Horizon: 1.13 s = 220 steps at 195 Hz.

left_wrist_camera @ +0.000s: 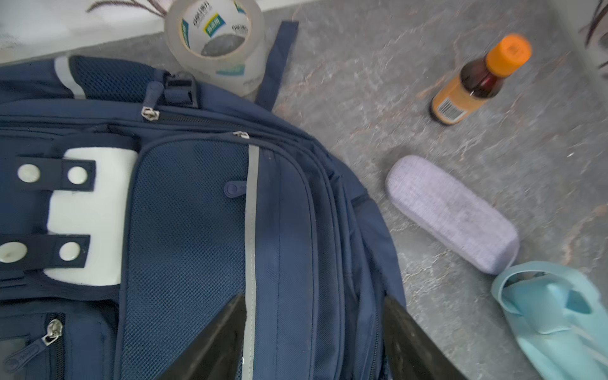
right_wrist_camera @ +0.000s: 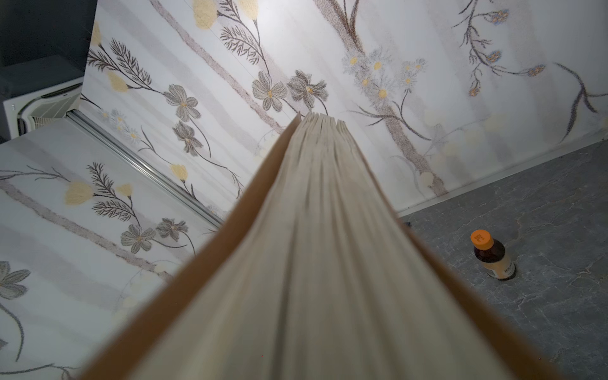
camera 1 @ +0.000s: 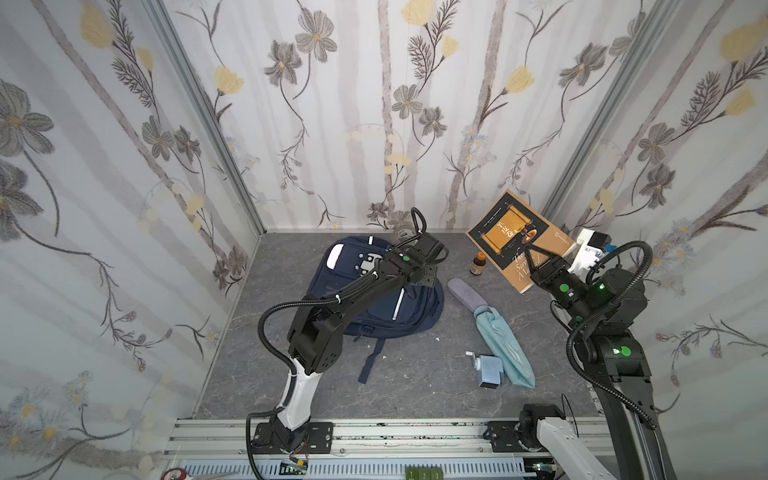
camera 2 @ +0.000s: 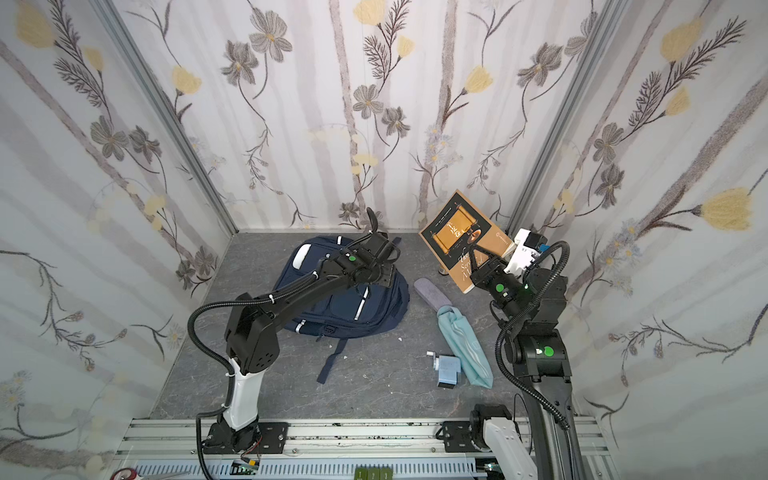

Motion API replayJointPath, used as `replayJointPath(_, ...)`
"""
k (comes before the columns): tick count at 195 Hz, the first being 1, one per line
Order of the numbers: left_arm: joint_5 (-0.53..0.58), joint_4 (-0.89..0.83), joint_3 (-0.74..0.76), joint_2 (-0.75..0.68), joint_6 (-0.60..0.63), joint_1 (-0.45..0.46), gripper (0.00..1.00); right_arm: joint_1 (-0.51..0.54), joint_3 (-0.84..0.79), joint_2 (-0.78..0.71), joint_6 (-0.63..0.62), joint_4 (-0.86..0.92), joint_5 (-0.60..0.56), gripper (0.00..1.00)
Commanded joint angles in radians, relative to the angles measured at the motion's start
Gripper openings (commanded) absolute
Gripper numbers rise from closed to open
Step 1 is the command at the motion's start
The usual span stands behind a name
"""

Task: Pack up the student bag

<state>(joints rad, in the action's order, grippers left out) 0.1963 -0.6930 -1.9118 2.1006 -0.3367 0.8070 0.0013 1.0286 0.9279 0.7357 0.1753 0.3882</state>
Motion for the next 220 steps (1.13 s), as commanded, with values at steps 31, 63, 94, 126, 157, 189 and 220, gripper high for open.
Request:
replayJointPath(31, 0.075, -0.128, -0.06, 0.12, 0.056, 0.015, 0.68, -0.016, -0.012, -0.015, -0.024, -0.013, 0.02, 0.0)
replayJointPath(63, 0.132, -0.16, -0.068, 0.163, 0.094, 0.024, 0.65, -0.023, -0.014, -0.023, -0.047, 0.003, 0.01, 0.0)
replayJointPath(94, 0.15, -0.175, -0.06, 0.181, 0.102, 0.024, 0.56, -0.024, -0.024, -0.021, -0.047, 0.004, -0.003, 0.0)
replayJointPath(126, 0.149, -0.184, -0.056, 0.193, 0.092, 0.025, 0.56, -0.024, -0.022, -0.015, -0.047, 0.005, -0.007, 0.0)
replayJointPath(157, 0.14, -0.19, -0.058, 0.203, 0.096, 0.027, 0.45, -0.024, -0.029, -0.019, -0.047, 0.005, -0.006, 0.0)
replayJointPath(189, 0.144, -0.202, -0.062, 0.198, 0.109, 0.029, 0.2, -0.024, -0.035, -0.027, -0.048, 0.006, -0.006, 0.0)
replayJointPath(220, 0.167, -0.213, -0.065, 0.173, 0.123, 0.027, 0.0, -0.024, -0.036, -0.027, -0.047, 0.006, -0.006, 0.0)
